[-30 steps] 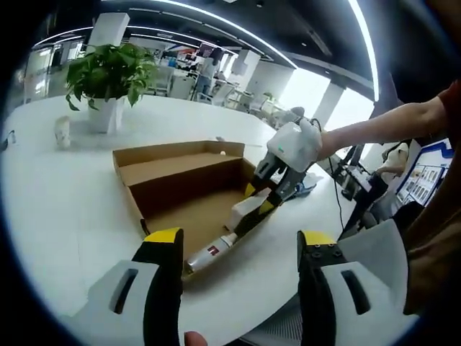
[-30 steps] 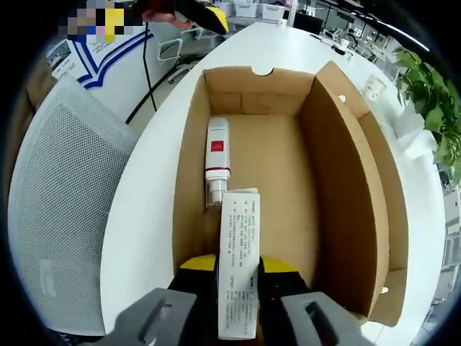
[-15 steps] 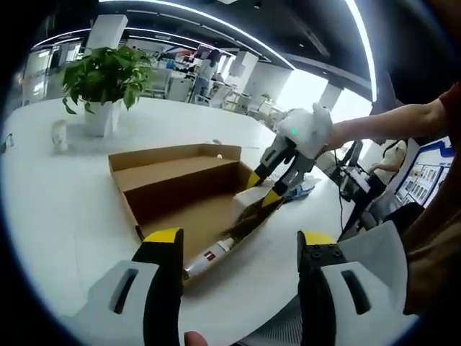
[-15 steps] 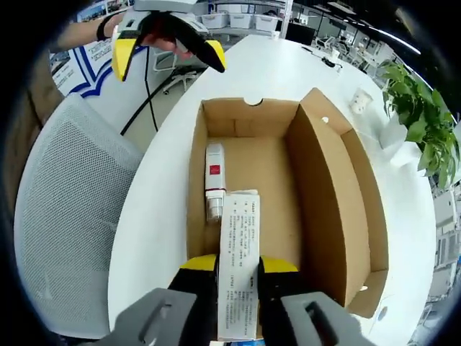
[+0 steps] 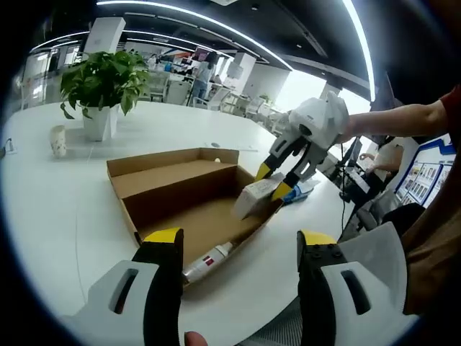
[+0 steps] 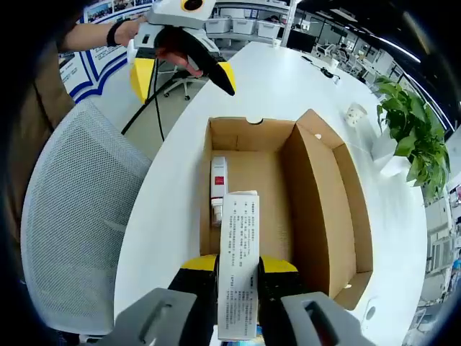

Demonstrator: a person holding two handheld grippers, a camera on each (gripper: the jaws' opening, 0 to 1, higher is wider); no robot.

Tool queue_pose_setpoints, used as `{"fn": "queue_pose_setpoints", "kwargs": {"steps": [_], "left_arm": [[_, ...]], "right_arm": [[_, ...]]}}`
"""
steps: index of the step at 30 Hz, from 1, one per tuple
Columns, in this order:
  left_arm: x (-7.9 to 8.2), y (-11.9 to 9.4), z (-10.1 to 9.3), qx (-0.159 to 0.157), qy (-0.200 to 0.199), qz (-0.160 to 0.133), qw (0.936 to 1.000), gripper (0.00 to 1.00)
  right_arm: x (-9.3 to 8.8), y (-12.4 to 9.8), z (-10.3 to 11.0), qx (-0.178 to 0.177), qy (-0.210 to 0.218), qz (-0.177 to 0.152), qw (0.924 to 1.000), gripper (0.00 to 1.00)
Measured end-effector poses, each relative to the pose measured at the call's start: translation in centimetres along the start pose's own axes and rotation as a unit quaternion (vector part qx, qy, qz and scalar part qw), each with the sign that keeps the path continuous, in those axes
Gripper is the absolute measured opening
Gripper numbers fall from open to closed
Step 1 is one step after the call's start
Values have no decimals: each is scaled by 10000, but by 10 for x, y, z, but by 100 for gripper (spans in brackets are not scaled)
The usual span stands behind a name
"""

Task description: Operate the shoe box by opening the lid, removing the specified soft item, and placing it in the target area until the item is outside and the box remains undamaged.

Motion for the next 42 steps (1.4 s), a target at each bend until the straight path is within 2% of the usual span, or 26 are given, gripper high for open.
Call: {"fn": "queue_pose_setpoints", "kwargs": {"steps": [12, 25, 42], "left_arm": [[6, 10, -7, -106, 71, 23, 9999, 64], [11, 25, -23, -299, 221, 180, 9991, 64], [12, 40, -35, -448, 318, 374, 9978, 64]], "right_arm": [[-19, -32, 3, -195, 75, 36, 9998, 16], [-67, -57, 19, -389, 499, 152, 9979, 16], [-127, -69, 43, -414, 1023, 418, 9930, 16]]}}
Point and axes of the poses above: the point that each gripper's makers call its tool centre point, and the gripper's own axes: y roughly forward along the fingers, z roughly to its left, x roughly out of its top, the point moved 8 cm from there along -y, roughly backward along the fingers, and after that the axes turned 8 degrees about -x, right-handed, at the moved point
